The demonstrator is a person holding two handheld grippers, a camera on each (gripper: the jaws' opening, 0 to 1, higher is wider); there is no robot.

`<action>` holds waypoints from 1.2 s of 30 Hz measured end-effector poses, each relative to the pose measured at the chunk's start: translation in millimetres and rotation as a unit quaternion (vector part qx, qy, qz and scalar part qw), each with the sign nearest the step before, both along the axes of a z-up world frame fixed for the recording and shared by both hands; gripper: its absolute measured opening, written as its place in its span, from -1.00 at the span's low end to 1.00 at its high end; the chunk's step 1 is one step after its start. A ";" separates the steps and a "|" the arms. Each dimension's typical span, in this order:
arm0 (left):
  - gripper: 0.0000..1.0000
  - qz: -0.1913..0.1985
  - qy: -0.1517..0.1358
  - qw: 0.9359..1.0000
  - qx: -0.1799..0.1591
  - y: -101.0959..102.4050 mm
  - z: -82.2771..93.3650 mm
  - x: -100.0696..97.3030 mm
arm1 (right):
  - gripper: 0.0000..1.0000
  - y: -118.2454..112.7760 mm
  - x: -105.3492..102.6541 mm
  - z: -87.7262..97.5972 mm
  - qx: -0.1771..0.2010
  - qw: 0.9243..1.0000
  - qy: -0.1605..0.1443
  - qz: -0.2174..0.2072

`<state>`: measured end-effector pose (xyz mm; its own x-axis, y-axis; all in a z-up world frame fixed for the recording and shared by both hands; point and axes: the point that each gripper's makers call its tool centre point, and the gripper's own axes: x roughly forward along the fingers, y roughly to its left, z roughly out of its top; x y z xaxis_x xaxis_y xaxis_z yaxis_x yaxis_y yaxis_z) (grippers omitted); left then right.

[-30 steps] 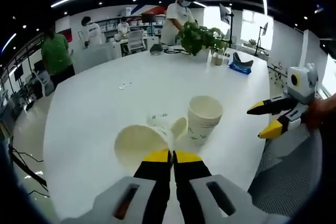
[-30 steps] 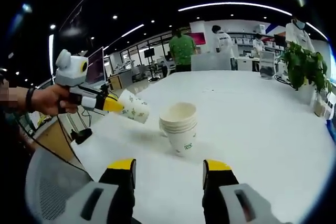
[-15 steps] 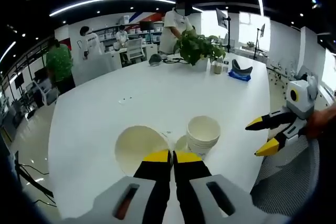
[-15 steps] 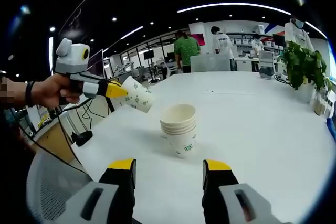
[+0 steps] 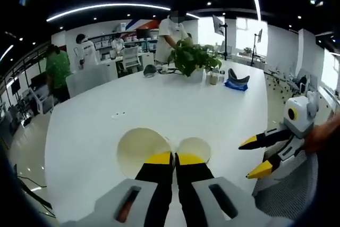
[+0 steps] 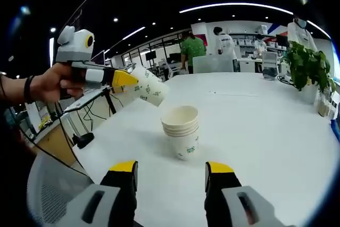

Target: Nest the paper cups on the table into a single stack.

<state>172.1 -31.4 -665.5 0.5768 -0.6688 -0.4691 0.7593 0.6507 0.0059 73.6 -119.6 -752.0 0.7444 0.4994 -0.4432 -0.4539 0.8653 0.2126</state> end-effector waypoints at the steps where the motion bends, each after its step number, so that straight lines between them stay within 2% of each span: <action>1: -1.00 -0.005 -0.002 1.000 0.002 -2.6 1.2 -0.9 | 0.00 -0.2 0.1 0.2 0.000 1.000 0.000 -0.001; 9: -1.00 -0.019 -0.002 1.000 -0.001 -18.0 8.0 -5.9 | 0.00 -0.5 0.1 0.7 0.001 1.000 0.000 -0.002; 16: -1.00 -0.041 0.004 0.999 0.006 -33.1 1.8 -10.4 | 0.01 -1.1 0.4 1.2 0.000 1.000 -0.001 -0.003; 22: -1.00 -0.066 0.000 0.997 0.031 -43.7 -5.4 -20.5 | 0.01 -0.9 0.2 1.4 0.000 1.000 -0.001 -0.002; 29: -1.00 -0.077 0.006 0.996 0.044 -49.3 -17.9 -22.8 | 0.01 -0.9 0.5 1.1 0.000 1.000 -0.002 -0.002; 36: -1.00 -0.080 0.007 0.995 0.055 -56.6 -20.6 -26.7 | 0.01 -0.4 0.1 1.0 -0.001 1.000 0.000 0.000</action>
<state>145.4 -88.0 -686.1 0.4598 -0.6960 -0.5515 0.8538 0.5172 0.0590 73.8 -119.9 -751.0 0.7451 0.4983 -0.4433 -0.4535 0.8659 0.2111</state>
